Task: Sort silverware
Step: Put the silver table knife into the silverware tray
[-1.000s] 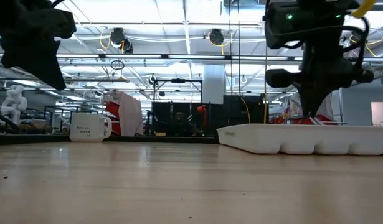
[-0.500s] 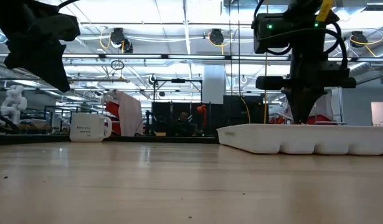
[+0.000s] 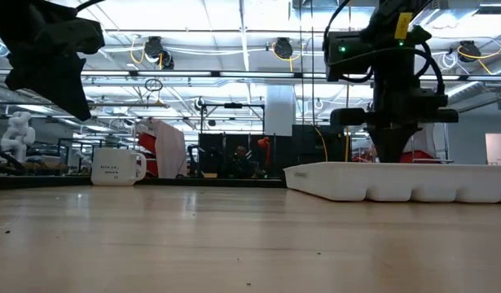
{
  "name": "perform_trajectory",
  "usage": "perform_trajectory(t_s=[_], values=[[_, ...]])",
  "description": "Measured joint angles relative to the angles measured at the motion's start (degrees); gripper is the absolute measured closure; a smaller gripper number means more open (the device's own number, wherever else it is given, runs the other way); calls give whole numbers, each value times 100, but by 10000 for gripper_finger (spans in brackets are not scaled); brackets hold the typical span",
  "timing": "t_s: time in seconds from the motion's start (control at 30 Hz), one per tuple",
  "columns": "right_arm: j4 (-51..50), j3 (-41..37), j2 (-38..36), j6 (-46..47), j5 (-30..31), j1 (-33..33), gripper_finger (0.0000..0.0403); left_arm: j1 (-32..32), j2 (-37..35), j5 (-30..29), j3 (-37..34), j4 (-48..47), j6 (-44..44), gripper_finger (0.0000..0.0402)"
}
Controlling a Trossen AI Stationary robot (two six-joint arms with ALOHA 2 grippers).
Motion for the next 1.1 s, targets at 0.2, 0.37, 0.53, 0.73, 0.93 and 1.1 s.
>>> perform_trajectory(t_s=[0.2, 0.37, 0.53, 0.73, 0.93, 1.1], values=[[244, -188, 145, 28, -210, -2, 403, 0, 0, 15, -2, 1, -2, 386], [371, -401, 158, 37, -198, 0, 403, 0, 0, 37, -2, -10, -1, 386], [479, -434, 158, 411, -224, -28, 400, 0, 0, 37, -2, -9, 0, 386], [562, -442, 169, 1124, -423, -42, 364, 0, 0, 39, -2, -9, 2, 386], [545, -453, 131, 1764, -611, -39, 316, 0, 0, 35, -2, -16, 57, 386], [353, -248, 126, 2482, -657, -33, 290, 0, 0, 32, -2, -20, 46, 386]])
